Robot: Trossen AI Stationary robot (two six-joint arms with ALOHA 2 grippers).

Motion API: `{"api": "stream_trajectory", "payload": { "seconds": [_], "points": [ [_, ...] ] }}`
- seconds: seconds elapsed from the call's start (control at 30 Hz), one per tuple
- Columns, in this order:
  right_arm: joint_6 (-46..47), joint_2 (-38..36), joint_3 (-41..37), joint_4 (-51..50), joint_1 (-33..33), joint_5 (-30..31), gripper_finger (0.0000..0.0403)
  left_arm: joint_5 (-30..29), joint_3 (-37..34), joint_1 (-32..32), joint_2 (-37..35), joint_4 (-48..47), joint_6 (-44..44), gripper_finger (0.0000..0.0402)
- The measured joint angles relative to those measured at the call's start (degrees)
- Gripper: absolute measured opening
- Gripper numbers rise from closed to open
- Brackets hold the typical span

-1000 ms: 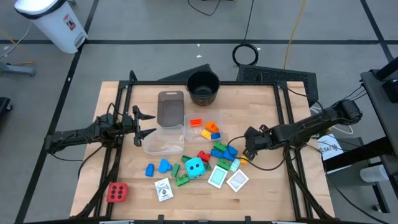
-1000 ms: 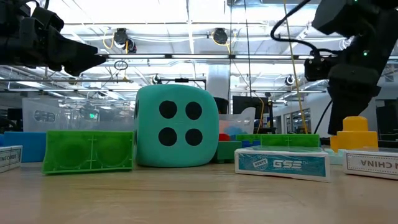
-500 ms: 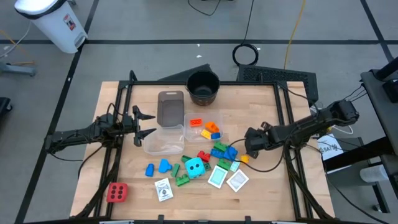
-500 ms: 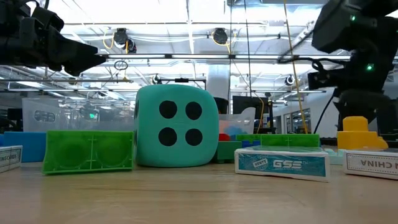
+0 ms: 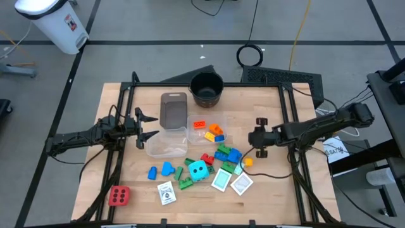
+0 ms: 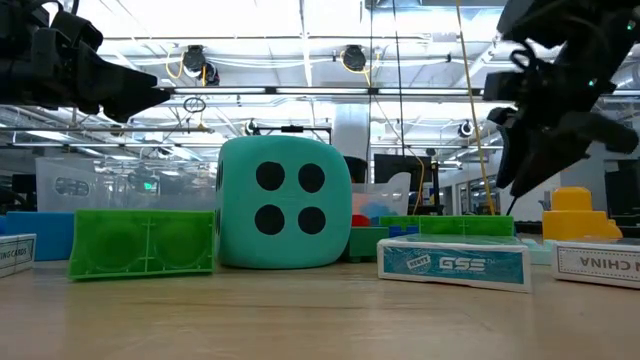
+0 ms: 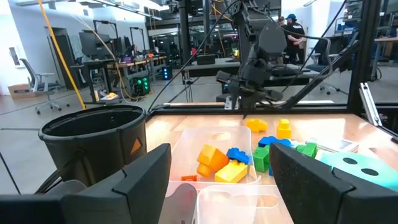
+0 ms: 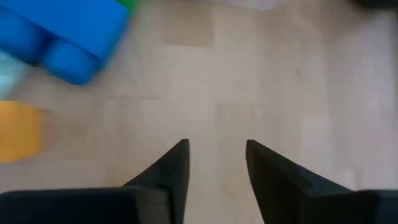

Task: Pick & Place Toys
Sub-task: Put the yellow game piece into the right transparent bin

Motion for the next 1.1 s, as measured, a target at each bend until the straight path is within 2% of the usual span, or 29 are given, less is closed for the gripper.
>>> {"api": "stream_trajectory", "payload": {
  "seconds": [0.17, 0.3, 0.4, 0.57, 0.7, 0.87, 0.97, 1.1],
  "points": [
    [-1.5, -2.7, 0.0, 1.0, 0.0, -10.5, 0.0207, 0.0, 0.0, 0.0, 0.0, 0.0, 0.0, 0.0273],
    [-6.8, -4.7, 0.0, -3.8, 0.4, -20.1, 0.0258, 0.0, 0.0, 0.0, 0.0, 0.0, 0.0, 0.0273],
    [-8.8, -5.4, -0.1, -4.7, 2.0, -22.5, 0.0278, 0.0, 0.0, 0.0, 0.0, 0.0, 0.0, 0.0273],
    [-14.8, -5.4, 0.0, -5.2, 4.5, -21.7, 0.0280, 0.0, 0.0, 0.0, 0.0, 0.0, 0.0, 0.0274],
    [-12.9, -3.3, 0.0, -3.4, 4.7, -16.1, 0.0267, 0.0, 0.0, 0.0, 0.0, 0.0, 0.0, 0.0274],
    [-19.6, 0.0, 0.1, 7.3, 5.3, -13.6, 0.0255, 0.0, 0.0, 0.0, 0.0, 0.0, 0.0, 0.0274],
    [-22.2, 2.1, 3.3, 5.2, 5.1, -12.9, 0.0254, 0.0, 0.0, 0.0, 0.0, 0.0, 0.0, 0.0274],
    [-19.7, 4.9, 8.9, -2.7, 4.8, -8.9, 0.0253, 0.0, 0.0, 0.0, 0.0, 0.0, 0.0, 0.0274]
  ]
}}
